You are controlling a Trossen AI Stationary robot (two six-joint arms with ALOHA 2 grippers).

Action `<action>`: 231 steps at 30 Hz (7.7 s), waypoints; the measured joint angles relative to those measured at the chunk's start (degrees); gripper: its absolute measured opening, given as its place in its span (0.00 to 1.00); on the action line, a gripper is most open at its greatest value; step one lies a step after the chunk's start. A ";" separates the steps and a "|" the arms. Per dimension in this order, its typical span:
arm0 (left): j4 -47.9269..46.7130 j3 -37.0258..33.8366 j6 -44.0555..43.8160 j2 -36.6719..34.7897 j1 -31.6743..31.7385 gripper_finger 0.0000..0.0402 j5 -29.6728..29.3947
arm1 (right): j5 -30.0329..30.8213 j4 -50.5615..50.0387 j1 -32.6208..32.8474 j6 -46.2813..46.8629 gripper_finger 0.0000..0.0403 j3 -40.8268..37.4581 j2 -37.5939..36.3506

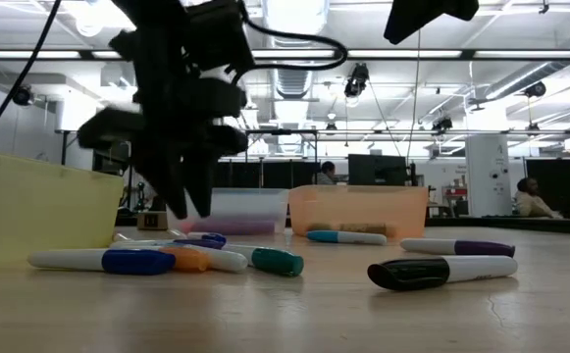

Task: Pick & Place Markers
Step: Put the top dark blue pen into the yellow bin, then adjust the yellow bin, then put the red pen into the yellow bin

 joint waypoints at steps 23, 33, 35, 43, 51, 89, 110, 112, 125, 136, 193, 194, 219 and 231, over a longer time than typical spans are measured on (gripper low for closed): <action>8.96 -3.22 -1.29 3.21 -0.07 0.21 -0.51 | 1.49 0.11 0.04 1.52 0.15 0.00 0.00; 8.01 -1.52 -1.30 2.90 -0.03 0.00 -2.22 | 1.49 0.10 0.04 1.52 0.15 0.00 0.00; 5.69 -0.55 -1.33 2.89 -0.04 0.00 -2.31 | 1.49 0.10 0.04 1.51 0.15 0.00 0.00; 2.51 4.51 -1.46 2.27 -0.04 0.00 -2.40 | 1.49 0.09 0.04 1.34 0.15 0.00 0.00; 0.26 6.03 -4.46 2.62 -0.20 0.01 0.86 | 1.47 0.09 0.04 1.37 0.15 0.00 0.00; 2.85 4.90 0.47 8.59 -0.26 0.07 -0.50 | 2.99 0.11 0.00 1.44 0.15 -0.20 0.00; -26.23 12.31 -32.24 -11.19 -1.06 0.08 7.69 | 2.97 0.07 0.02 0.85 0.15 -0.20 0.00; -25.67 9.08 -35.49 -14.21 -2.01 0.08 8.34 | 2.99 0.06 0.01 0.53 0.15 -0.20 0.00; -7.95 -10.78 -56.58 -22.83 -4.90 0.17 16.10 | 2.97 0.15 0.02 0.81 0.15 -0.22 0.00; -6.66 -13.92 -55.47 -22.62 -5.95 0.25 15.97 | 2.96 0.39 0.04 1.98 0.15 -0.22 0.00; -26.03 -7.57 -31.37 -34.73 -17.86 0.24 -4.28 | 3.02 2.26 0.02 2.79 0.15 -3.39 0.02; -24.26 -6.75 -28.08 -34.82 -17.79 0.24 -6.11 | 3.50 2.28 0.02 2.77 0.15 -3.39 0.02; -0.99 -4.57 1.68 -8.64 -9.13 0.24 -7.81 | 7.32 8.36 -0.28 1.30 0.15 -2.80 -0.39; -0.17 -4.42 4.82 -2.11 -8.37 0.24 -2.37 | 7.56 8.88 -0.33 0.94 0.15 -2.80 -0.42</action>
